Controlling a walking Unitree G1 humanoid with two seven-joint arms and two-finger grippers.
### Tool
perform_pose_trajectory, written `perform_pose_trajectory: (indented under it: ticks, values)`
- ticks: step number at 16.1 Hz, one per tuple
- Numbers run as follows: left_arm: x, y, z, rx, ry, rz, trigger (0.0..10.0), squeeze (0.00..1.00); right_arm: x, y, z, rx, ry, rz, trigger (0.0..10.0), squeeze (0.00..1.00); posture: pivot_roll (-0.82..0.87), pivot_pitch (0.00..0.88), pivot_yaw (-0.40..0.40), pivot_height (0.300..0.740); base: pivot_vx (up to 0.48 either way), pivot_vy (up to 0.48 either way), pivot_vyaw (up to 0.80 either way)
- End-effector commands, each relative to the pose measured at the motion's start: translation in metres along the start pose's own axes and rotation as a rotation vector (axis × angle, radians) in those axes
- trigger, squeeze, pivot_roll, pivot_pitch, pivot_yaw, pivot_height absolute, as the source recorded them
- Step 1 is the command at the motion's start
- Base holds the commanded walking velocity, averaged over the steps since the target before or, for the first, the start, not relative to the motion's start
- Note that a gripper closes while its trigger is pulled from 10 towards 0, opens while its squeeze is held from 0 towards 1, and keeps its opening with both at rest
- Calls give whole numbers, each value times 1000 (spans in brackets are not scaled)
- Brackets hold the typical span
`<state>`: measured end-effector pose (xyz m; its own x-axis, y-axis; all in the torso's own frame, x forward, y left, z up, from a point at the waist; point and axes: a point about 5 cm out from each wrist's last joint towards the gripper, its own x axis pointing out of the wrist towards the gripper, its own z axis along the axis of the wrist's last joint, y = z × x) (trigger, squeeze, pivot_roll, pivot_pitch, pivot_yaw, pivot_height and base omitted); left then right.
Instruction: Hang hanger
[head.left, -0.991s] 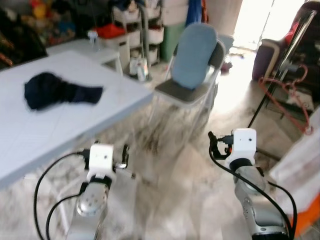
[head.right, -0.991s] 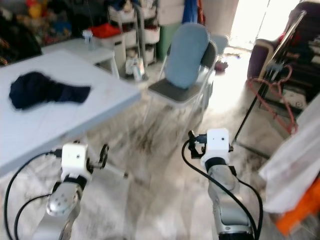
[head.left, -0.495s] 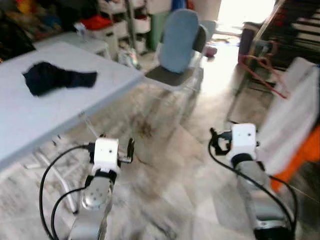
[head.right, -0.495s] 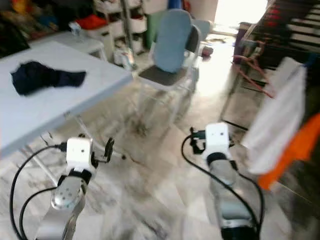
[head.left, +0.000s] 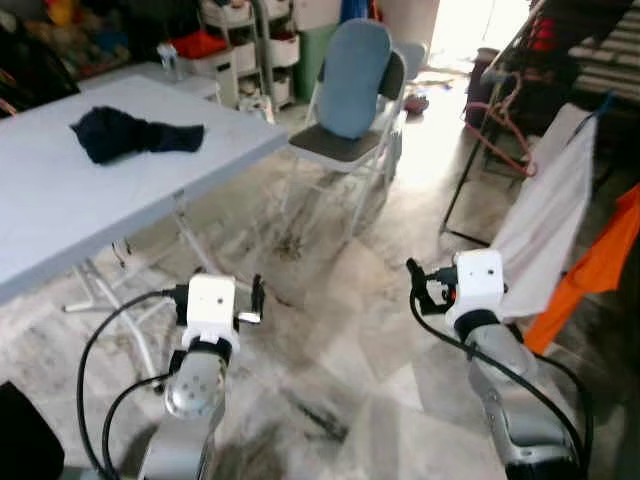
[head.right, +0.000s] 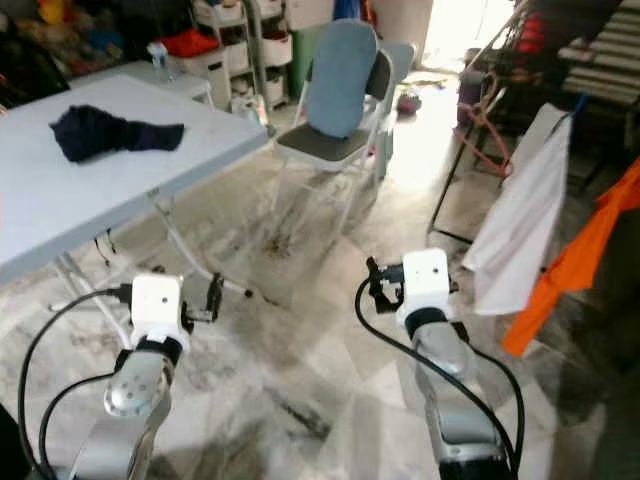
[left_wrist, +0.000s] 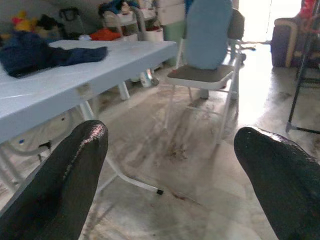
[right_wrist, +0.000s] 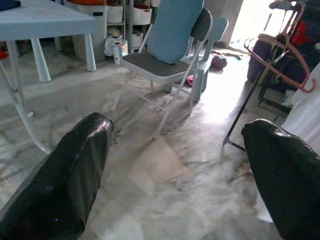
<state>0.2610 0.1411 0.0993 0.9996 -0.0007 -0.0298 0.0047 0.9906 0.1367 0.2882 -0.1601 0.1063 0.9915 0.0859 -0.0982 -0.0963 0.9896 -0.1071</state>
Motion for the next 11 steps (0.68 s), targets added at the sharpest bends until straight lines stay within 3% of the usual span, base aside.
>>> perform_pose_trajectory:
  ticks: [1,11]
  values:
    - [0,8,-2,13,12,43,10000,0,2,8,10,3,-38,38,10000,0,-47,0,7,740,0,0,800]
    - [1,8,-3,-19,19,43,10000,0,0,17,13,3,-58,101,10000,0,-50,0,3,740,0,0,800]
